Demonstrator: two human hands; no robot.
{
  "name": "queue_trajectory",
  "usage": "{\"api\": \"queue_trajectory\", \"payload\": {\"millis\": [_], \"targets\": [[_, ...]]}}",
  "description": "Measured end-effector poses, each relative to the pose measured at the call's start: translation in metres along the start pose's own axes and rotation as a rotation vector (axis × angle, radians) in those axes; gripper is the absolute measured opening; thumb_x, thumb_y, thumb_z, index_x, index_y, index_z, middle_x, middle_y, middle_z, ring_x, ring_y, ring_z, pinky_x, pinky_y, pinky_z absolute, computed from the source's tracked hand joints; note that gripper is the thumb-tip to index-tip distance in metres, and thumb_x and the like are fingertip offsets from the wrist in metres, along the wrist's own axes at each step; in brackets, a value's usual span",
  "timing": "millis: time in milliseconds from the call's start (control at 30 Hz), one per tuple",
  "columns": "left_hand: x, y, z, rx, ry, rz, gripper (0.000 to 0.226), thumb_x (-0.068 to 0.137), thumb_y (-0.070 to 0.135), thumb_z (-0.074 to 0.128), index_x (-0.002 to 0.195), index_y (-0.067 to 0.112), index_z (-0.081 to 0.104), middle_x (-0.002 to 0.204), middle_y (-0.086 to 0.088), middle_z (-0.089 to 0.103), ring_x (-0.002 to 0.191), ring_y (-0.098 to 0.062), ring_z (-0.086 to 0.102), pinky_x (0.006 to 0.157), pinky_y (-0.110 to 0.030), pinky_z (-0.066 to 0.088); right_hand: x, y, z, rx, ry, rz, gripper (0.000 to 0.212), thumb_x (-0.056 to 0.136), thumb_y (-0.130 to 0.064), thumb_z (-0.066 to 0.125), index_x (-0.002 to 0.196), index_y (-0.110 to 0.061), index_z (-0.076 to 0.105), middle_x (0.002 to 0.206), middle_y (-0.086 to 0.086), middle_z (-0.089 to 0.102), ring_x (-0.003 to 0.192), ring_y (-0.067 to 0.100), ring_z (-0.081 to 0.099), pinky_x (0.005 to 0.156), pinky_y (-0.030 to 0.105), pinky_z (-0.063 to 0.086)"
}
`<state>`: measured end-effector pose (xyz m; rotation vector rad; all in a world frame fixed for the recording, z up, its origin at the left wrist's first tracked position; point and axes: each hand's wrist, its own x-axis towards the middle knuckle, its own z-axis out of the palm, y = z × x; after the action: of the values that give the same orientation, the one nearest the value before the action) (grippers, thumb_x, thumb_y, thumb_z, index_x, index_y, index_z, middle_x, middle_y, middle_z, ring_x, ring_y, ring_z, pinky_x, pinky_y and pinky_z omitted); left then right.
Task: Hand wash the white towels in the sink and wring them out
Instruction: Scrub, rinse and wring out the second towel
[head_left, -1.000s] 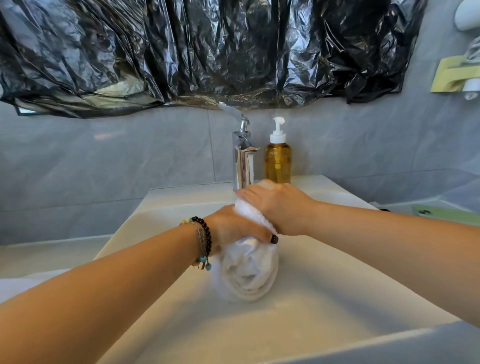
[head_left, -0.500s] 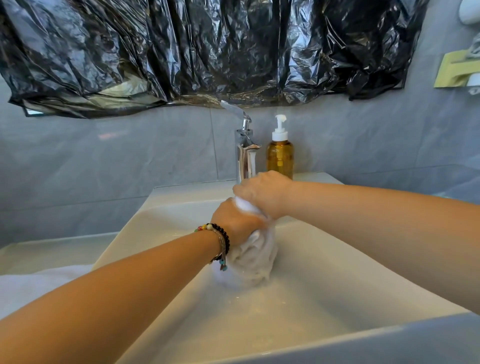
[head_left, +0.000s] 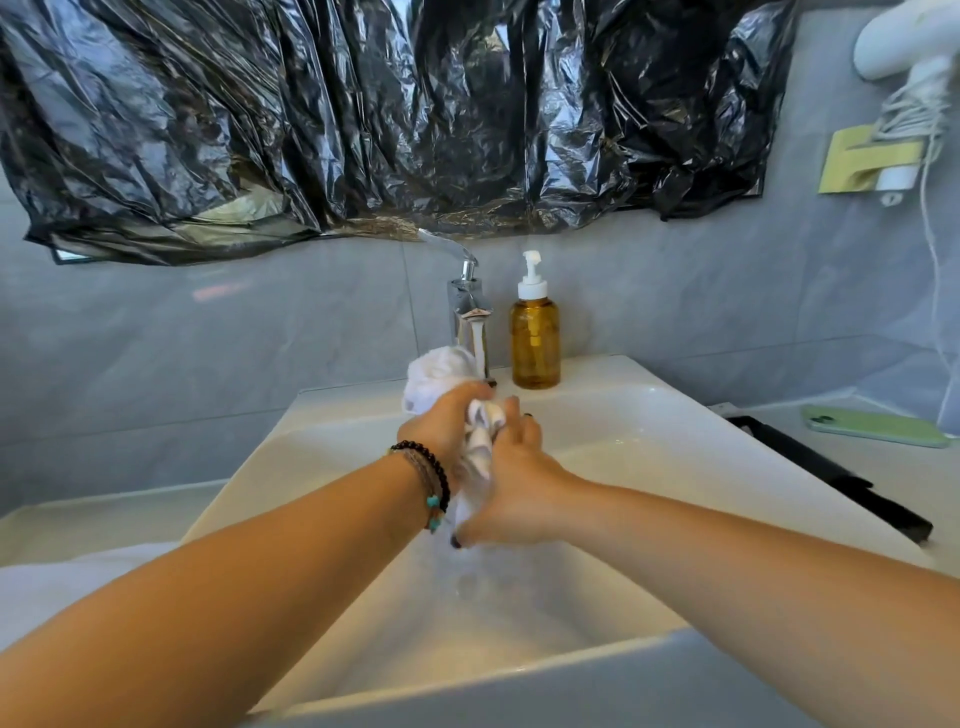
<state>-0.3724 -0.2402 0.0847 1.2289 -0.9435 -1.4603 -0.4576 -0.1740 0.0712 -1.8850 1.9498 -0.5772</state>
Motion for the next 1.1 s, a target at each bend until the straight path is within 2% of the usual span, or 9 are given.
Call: {"api": "queue_trajectory", "payload": {"millis": [67,167,300,400,533,600,733,933,1100], "targets": [[0.000,0.001,0.003,-0.029,-0.064,-0.006,0.071,0.050,0.037,0.083,0.112,0.006,0.068,0.090,-0.013,0.076,0.081,-0.029,0.073,0.072,-0.041,0.059,0.018,-0.003,0.011,0.073,0.110,0.051,0.149,0.057,-0.037,0.092,0.149,-0.018,-0.024,0.152,0.004,0.009,0.136,0.032,0.033,0.108,0.043,0.041],[0.005,0.002,0.005,-0.079,-0.124,0.029,0.087,0.050,0.040,0.081,0.129,0.008,0.062,0.101,-0.010,0.070,0.086,-0.028,0.069,0.061,-0.033,0.053,0.036,0.003,0.008,0.262,0.314,-0.058,0.101,0.062,-0.032,0.087,0.143,-0.022,0.026,0.130,0.003,0.045,0.120,0.026,0.052,0.097,0.037,0.048],[-0.001,0.013,0.011,-0.088,-0.033,0.135,0.046,0.071,0.020,0.080,0.111,0.008,0.063,0.098,-0.008,0.072,0.084,-0.022,0.071,0.062,-0.029,0.055,0.044,0.004,-0.004,0.370,0.336,-0.094,0.053,0.073,-0.024,0.078,0.122,-0.020,0.057,0.113,0.000,0.063,0.107,0.017,0.060,0.083,0.025,0.046],[0.008,0.015,0.006,-0.036,-0.050,0.132,0.058,0.065,0.017,0.082,0.118,0.009,0.060,0.103,-0.012,0.072,0.088,-0.027,0.072,0.065,-0.036,0.059,0.048,-0.002,-0.009,0.302,0.230,-0.061,0.052,0.077,-0.028,0.077,0.124,-0.018,0.059,0.118,0.004,0.064,0.111,0.021,0.060,0.093,0.032,0.050],[0.025,0.013,-0.005,0.030,-0.063,0.122,0.048,0.072,0.012,0.079,0.117,0.010,0.063,0.100,-0.015,0.073,0.080,-0.029,0.074,0.057,-0.037,0.058,0.056,-0.004,-0.001,0.518,0.078,0.092,0.058,0.074,-0.032,0.078,0.120,-0.019,0.046,0.110,0.004,0.060,0.089,0.018,0.063,0.070,0.029,0.054],[0.031,0.011,-0.009,0.047,-0.092,0.134,0.051,0.070,0.011,0.080,0.118,0.009,0.064,0.101,-0.016,0.073,0.085,-0.031,0.073,0.063,-0.040,0.060,0.060,-0.003,0.002,0.545,0.026,0.137,0.060,0.073,-0.031,0.077,0.120,-0.017,0.043,0.107,0.007,0.059,0.089,0.021,0.063,0.071,0.031,0.054],[0.032,0.007,-0.012,0.083,-0.171,0.162,0.051,0.069,0.009,0.079,0.118,0.006,0.064,0.105,-0.018,0.073,0.086,-0.030,0.073,0.063,-0.036,0.059,0.058,0.003,0.001,0.626,-0.120,0.168,0.072,0.052,-0.026,0.076,0.117,-0.015,0.047,0.100,0.014,0.062,0.088,0.029,0.066,0.076,0.040,0.058],[0.032,0.006,-0.014,0.084,-0.254,0.187,0.064,0.056,0.016,0.075,0.118,0.005,0.065,0.107,-0.019,0.073,0.098,-0.032,0.072,0.089,-0.052,0.057,0.052,0.010,-0.005,0.816,-0.350,0.062,0.011,0.079,-0.006,0.065,0.086,-0.010,0.058,0.064,0.007,0.057,0.060,0.019,0.058,0.055,0.026,0.047],[0.034,0.019,-0.019,-0.004,-0.191,0.250,0.048,0.066,0.011,0.077,0.112,0.001,0.068,0.100,-0.017,0.074,0.084,-0.027,0.072,0.069,-0.035,0.059,0.044,0.016,-0.018,1.061,-0.540,0.049,0.022,0.081,-0.011,0.066,0.102,-0.012,0.059,0.086,0.007,0.065,0.077,0.018,0.063,0.063,0.027,0.053]]}}
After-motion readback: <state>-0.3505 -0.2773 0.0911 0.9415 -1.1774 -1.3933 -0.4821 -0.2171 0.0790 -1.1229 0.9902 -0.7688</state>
